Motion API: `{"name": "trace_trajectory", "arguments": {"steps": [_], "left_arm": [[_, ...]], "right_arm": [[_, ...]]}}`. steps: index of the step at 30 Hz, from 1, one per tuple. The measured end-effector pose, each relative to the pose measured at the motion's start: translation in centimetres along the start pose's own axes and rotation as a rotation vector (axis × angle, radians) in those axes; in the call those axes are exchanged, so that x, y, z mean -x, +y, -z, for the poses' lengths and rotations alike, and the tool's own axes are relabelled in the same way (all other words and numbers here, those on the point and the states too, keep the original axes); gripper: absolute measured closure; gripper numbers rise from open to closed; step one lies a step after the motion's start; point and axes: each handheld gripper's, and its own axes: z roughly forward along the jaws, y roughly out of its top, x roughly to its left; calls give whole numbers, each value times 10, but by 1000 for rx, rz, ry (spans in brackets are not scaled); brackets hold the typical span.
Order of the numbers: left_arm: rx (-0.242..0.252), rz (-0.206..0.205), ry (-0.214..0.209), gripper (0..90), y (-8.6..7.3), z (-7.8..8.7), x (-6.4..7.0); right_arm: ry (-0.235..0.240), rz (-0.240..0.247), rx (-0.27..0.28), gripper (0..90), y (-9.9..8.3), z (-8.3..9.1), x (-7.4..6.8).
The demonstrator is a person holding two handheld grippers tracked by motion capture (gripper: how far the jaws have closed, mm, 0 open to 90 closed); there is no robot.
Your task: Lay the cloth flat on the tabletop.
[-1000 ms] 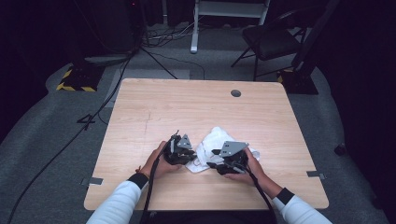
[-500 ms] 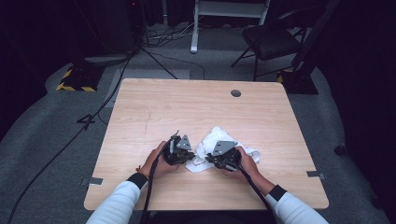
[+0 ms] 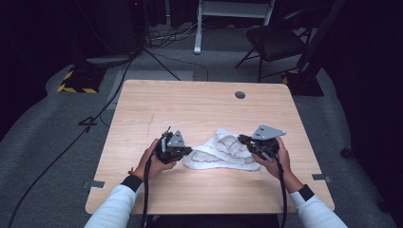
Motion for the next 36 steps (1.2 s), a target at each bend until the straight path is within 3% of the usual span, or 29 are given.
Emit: {"name": "trace_trajectory", "arguments": {"steps": [1, 2, 5, 11, 12, 17, 19, 21, 22, 23, 24, 27, 28, 31, 32, 33, 34, 36], "left_arm": [[-2, 10, 12, 880, -3, 5, -2], [-2, 10, 12, 881, -3, 5, -2], [-12, 36, 20, 881, -11, 11, -6], [-45, 48, 15, 880, -20, 12, -8], [-59, 49, 14, 880, -24, 12, -7], [-76, 69, 15, 878, -31, 13, -9], [-82, 68, 52, 774, -30, 12, -8], [-75, 64, 41, 695, -29, 11, -6], [-72, 58, 40, 695, -27, 10, -4], [-76, 49, 59, 559, -24, 8, -1], [-77, 47, 73, 499, -21, 7, 2], [-29, -8, 51, 392, -7, 2, 18], [-29, -8, 51, 365, -7, 2, 18], [-9, -58, 27, 332, 7, -7, 31], [-23, -98, -7, 325, 17, -18, 41], [-23, -98, -7, 317, 17, -18, 41], [-35, -133, -45, 316, 27, -32, 51], [-38, -152, -62, 316, 32, -39, 56]], "right_arm": [[-39, -26, -2, 863, -6, 9, 12], [-39, -26, -2, 863, -6, 9, 12], [-105, -90, -21, 864, -24, 24, 35], [-150, -158, -87, 863, -48, 33, 56], [-150, -184, -113, 863, -58, 33, 62], [-135, -197, -180, 863, -73, 29, 68], [-123, -199, -198, 863, -79, 27, 69], [-122, -197, -199, 863, -79, 27, 69], [-123, -195, -198, 863, -78, 27, 68], [-122, -186, -202, 862, -77, 25, 66], [-121, -178, -206, 862, -77, 24, 65], [-118, -166, -218, 861, -78, 19, 64], [-118, -166, -218, 861, -78, 19, 64], [-119, -163, -219, 860, -77, 16, 63], [-116, -160, -220, 860, -77, 15, 63], [-116, -160, -220, 860, -77, 15, 63], [-115, -154, -222, 860, -77, 14, 62], [-115, -152, -223, 860, -77, 13, 62]]}}
